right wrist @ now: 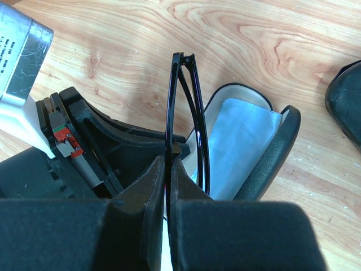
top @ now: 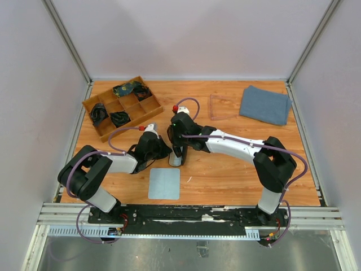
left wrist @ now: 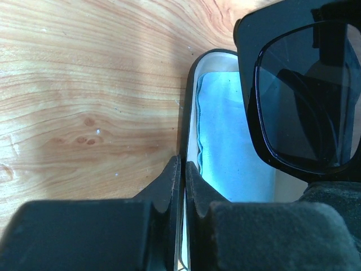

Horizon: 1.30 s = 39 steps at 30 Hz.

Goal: Organize the sunglasses
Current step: Place the sunglasses in the sunglasses case.

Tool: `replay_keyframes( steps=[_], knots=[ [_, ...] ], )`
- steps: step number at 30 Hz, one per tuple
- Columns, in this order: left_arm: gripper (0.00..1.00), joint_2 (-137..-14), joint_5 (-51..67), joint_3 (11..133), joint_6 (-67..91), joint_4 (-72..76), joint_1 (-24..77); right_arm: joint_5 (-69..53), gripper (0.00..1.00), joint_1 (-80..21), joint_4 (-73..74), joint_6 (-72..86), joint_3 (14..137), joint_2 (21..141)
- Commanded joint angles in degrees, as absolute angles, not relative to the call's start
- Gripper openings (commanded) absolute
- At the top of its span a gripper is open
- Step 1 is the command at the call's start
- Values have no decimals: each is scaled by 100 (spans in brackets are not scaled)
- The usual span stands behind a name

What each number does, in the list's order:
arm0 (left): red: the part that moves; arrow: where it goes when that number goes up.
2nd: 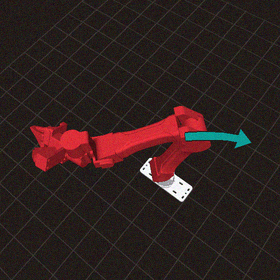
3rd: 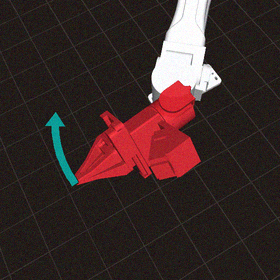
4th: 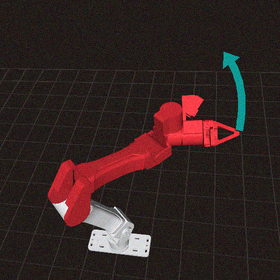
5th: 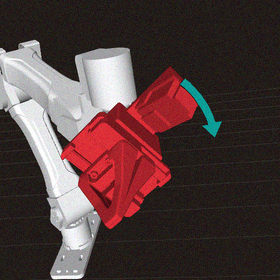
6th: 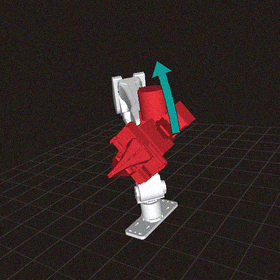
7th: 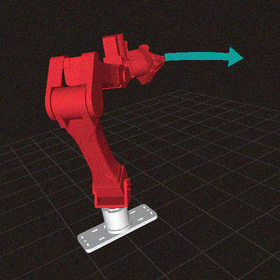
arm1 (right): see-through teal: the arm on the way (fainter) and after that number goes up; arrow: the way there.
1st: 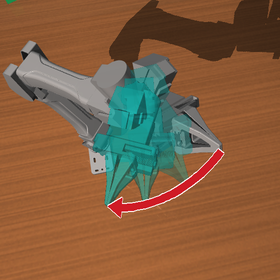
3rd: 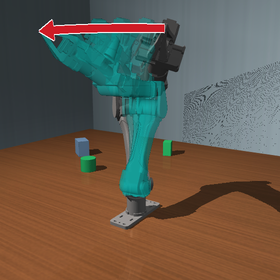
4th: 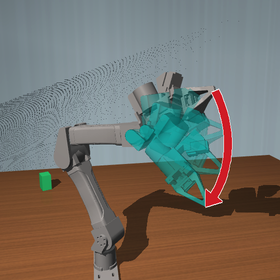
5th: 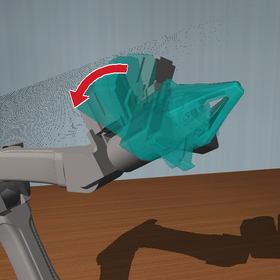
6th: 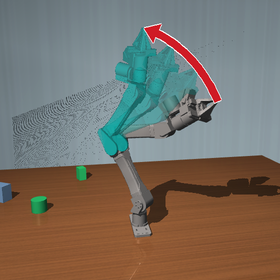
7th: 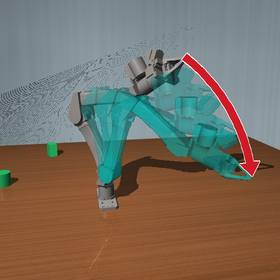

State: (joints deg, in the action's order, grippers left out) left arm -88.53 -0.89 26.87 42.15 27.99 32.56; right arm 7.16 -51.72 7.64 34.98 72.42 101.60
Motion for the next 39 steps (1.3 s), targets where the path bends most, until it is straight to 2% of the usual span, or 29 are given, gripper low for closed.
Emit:
replay_keyframes(
  steps=[1,5,27,39],
  knots=[
    [3,-8651,-358,2659,4382,2879,3321,932,1,-5159,880,3635,7214,10170],
    [0,-8602,-522,2646,4505,2830,3341,954,1,-5159,873,3626,7229,10136],
    [1,-8693,-1009,2656,5780,2737,3522,937,1,-5098,817,3612,7198,10074],
    [0,-8844,-1842,3112,6135,1834,3747,976,1,-5063,865,3551,7201,10089]
  ],
)
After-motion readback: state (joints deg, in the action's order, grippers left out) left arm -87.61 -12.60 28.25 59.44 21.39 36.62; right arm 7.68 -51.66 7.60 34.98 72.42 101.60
